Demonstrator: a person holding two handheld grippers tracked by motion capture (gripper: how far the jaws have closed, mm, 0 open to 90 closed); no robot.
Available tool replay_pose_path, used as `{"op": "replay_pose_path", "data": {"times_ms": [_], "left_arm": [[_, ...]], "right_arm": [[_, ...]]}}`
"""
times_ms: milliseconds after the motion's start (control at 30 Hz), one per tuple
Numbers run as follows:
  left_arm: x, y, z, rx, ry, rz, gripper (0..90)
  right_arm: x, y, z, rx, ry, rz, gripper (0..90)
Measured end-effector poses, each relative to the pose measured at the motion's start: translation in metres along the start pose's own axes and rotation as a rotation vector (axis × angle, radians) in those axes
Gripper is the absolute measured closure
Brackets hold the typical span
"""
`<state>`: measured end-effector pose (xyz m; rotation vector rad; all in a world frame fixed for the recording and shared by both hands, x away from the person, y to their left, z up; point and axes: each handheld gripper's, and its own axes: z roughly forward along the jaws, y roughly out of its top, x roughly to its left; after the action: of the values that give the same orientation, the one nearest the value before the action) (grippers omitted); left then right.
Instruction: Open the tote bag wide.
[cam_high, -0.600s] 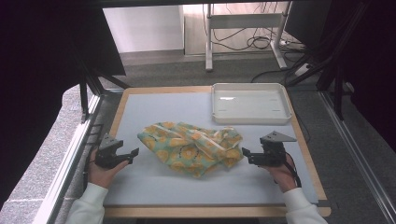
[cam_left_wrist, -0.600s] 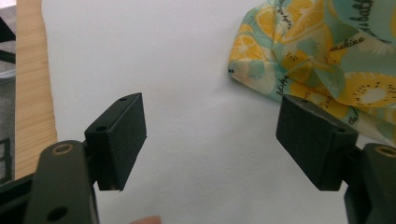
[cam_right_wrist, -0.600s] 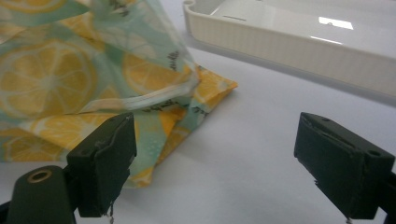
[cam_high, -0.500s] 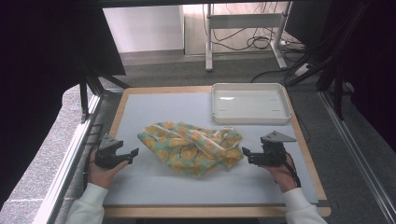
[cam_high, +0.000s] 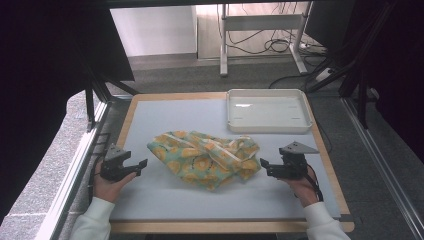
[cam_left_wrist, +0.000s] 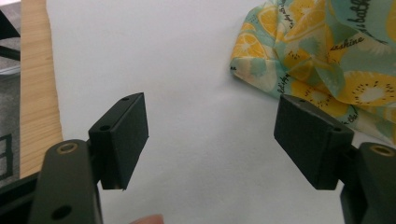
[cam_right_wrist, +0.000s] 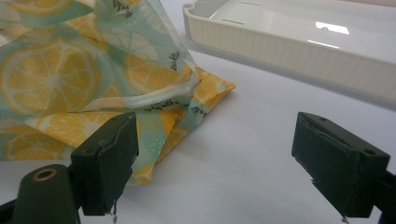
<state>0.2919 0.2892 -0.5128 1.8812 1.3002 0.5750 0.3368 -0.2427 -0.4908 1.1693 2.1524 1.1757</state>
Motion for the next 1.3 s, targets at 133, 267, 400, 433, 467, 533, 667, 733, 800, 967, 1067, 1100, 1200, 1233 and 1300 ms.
{"op": "replay_pose_path", "data": {"times_ms": [133, 267, 400, 433, 467, 533, 667, 733, 800, 967, 1067, 1100, 1200, 1233, 1300], "left_arm": [[0.001, 0.000, -0.002, -0.002, -0.008, -0.007, 29.0], [0.002, -0.001, -0.003, -0.008, -0.001, -0.004, 30.1], [0.002, 0.000, -0.007, -0.023, -0.005, 0.002, 31.2], [0.002, 0.000, -0.008, -0.030, -0.003, 0.005, 31.2], [0.002, 0.001, -0.009, -0.034, -0.001, 0.008, 31.6], [0.002, 0.004, -0.013, -0.037, 0.001, 0.008, 32.3], [0.003, 0.008, -0.020, -0.039, 0.001, 0.005, 34.6], [0.003, 0.007, -0.022, -0.051, -0.008, 0.006, 34.3], [0.002, 0.007, -0.025, -0.057, -0.011, 0.011, 33.9], [0.001, 0.015, -0.036, -0.091, -0.032, 0.022, 32.0], [-0.001, 0.017, -0.036, -0.099, -0.039, 0.034, 30.0], [-0.002, 0.017, -0.036, -0.099, -0.039, 0.037, 29.0], [-0.002, 0.017, -0.035, -0.099, -0.035, 0.033, 28.9], [-0.001, 0.018, -0.035, -0.103, -0.041, 0.029, 28.9], [-0.001, 0.020, -0.037, -0.108, -0.051, 0.022, 30.0]], "right_arm": [[0.001, -0.001, 0.003, 0.020, 0.000, 0.002, 17.0], [0.002, -0.002, 0.006, 0.037, -0.003, -0.016, 17.0], [0.000, -0.002, 0.007, 0.041, -0.024, -0.012, 17.0], [-0.001, -0.002, 0.008, 0.043, -0.028, -0.008, 17.0], [-0.001, -0.002, 0.008, 0.045, -0.030, -0.005, 17.0], [-0.002, -0.003, 0.009, 0.048, -0.032, -0.005, 17.1], [-0.001, -0.004, 0.007, 0.044, -0.027, -0.018, 17.1], [0.000, -0.004, 0.007, 0.043, -0.028, -0.017, 17.1], [0.001, -0.003, 0.009, 0.045, -0.030, -0.017, 17.1], [0.002, -0.002, 0.010, 0.049, -0.031, -0.027, 17.1], [0.003, -0.002, 0.010, 0.050, -0.024, -0.024, 17.1], [0.004, -0.001, 0.009, 0.044, -0.017, -0.024, 17.1], [0.005, 0.000, 0.008, 0.042, -0.019, -0.030, 17.1], [0.005, 0.000, 0.008, 0.042, -0.017, -0.027, 17.1], [0.004, 0.001, 0.008, 0.036, -0.010, -0.014, 17.1]]}}
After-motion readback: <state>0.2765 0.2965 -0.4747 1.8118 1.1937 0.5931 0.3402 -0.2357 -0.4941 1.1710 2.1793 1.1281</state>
